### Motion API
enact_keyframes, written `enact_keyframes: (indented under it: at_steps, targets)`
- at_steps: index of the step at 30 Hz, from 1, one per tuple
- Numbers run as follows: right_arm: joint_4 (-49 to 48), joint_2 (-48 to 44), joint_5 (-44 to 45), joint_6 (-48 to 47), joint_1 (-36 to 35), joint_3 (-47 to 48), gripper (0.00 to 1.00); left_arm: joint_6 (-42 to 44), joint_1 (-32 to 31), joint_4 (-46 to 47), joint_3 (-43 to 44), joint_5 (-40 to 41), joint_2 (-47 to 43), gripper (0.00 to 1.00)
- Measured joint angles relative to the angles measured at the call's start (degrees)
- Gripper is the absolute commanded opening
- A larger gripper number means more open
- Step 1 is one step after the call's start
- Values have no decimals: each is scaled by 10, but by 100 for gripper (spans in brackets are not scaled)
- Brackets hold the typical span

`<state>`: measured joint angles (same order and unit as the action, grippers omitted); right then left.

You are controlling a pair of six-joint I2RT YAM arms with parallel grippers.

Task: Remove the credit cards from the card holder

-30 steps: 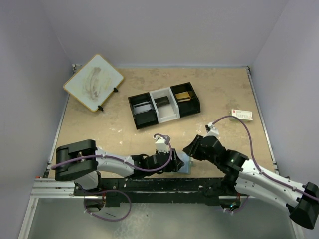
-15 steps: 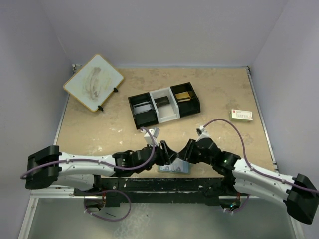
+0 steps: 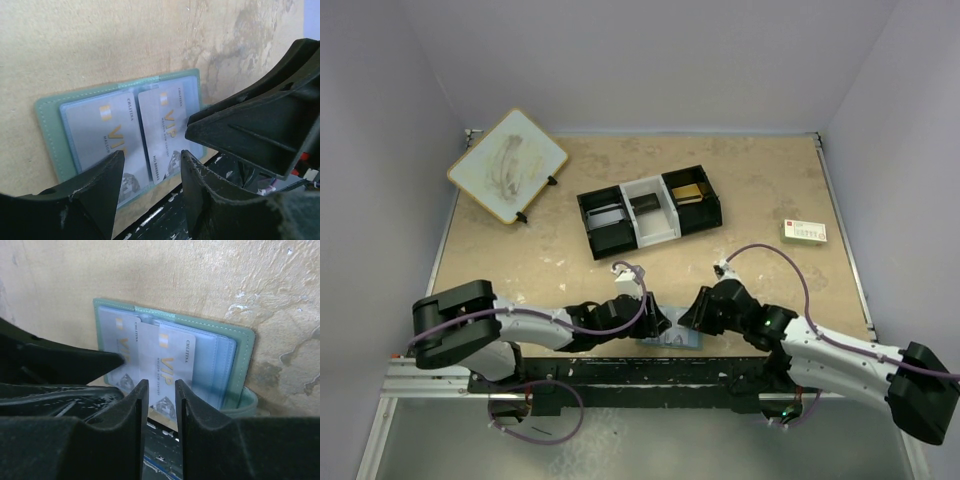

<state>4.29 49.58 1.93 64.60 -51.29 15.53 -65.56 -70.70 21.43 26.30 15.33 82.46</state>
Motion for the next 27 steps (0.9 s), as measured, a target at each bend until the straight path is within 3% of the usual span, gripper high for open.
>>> enact_keyframes:
  at_steps: [8,20,27]
  targets:
    - [12,-43,0,23,0,-26,27,-13,2,71,0,-43,47,43]
    - [-17,8,-1,37,0,-30,16,-30,2,119,0,-49,88,38]
    - [-26,18,-2,43,0,-28,16,-50,2,155,-19,-51,93,27]
